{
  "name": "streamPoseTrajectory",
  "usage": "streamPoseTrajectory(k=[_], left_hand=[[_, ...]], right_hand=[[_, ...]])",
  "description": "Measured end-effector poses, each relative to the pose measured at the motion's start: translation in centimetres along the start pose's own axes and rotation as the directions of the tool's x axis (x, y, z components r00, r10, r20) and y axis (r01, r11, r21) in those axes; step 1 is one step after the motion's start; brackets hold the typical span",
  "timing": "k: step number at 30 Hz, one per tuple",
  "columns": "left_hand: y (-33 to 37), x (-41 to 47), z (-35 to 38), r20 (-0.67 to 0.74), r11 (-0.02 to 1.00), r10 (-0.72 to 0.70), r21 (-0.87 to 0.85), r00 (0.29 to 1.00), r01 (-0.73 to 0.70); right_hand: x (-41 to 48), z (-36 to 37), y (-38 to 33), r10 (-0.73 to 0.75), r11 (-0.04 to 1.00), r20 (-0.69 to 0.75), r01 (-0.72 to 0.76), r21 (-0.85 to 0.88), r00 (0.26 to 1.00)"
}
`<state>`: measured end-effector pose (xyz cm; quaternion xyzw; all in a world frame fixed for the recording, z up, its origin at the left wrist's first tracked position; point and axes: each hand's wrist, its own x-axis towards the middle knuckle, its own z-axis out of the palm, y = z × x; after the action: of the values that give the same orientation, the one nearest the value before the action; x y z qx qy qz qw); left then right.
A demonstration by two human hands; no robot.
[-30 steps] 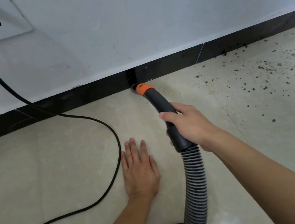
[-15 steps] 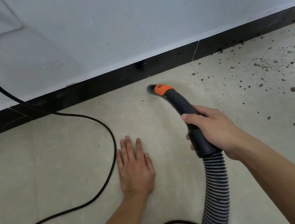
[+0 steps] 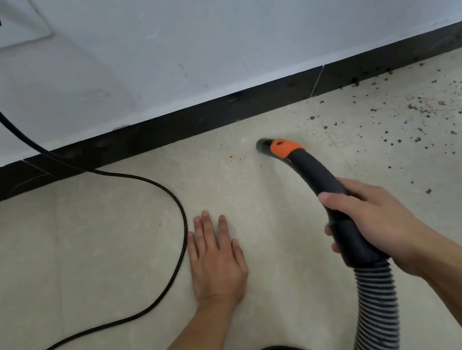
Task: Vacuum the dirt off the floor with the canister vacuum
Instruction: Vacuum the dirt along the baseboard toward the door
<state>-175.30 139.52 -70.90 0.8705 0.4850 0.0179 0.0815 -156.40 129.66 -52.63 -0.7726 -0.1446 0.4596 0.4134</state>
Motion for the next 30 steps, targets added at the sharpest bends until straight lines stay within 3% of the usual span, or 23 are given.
streamPoseTrajectory(k=[4, 16, 26, 30], left_hand=[[0.0, -0.1, -0.1, 0.001, 1.0, -0.003, 0.0, 1.0, 0.003], [0.1, -0.1, -0.2, 0.014, 1.0, 0.0, 0.015, 1.0, 0.0], [0.1, -0.2, -0.2, 0.018, 1.0, -0.002, -0.003, 1.0, 0.002], [0.0, 0.0, -0.1, 0.021, 1.0, -0.003, -0.005, 1.0, 0.003]], right_hand=[[-1.2, 1.5, 0.8, -0.001, 1.0, 0.098, 0.001, -0.003, 0.995], [2.4, 5.5, -1.2, -0.156, 0.978, 0.079, 0.166, -0.125, 0.985], [1.3, 5.6, -1.8, -0.095, 0.981, 0.217, 0.128, -0.143, 0.972], [2.3, 6.8, -1.9, -0.121, 0.981, 0.162, 0.142, -0.129, 0.979]])
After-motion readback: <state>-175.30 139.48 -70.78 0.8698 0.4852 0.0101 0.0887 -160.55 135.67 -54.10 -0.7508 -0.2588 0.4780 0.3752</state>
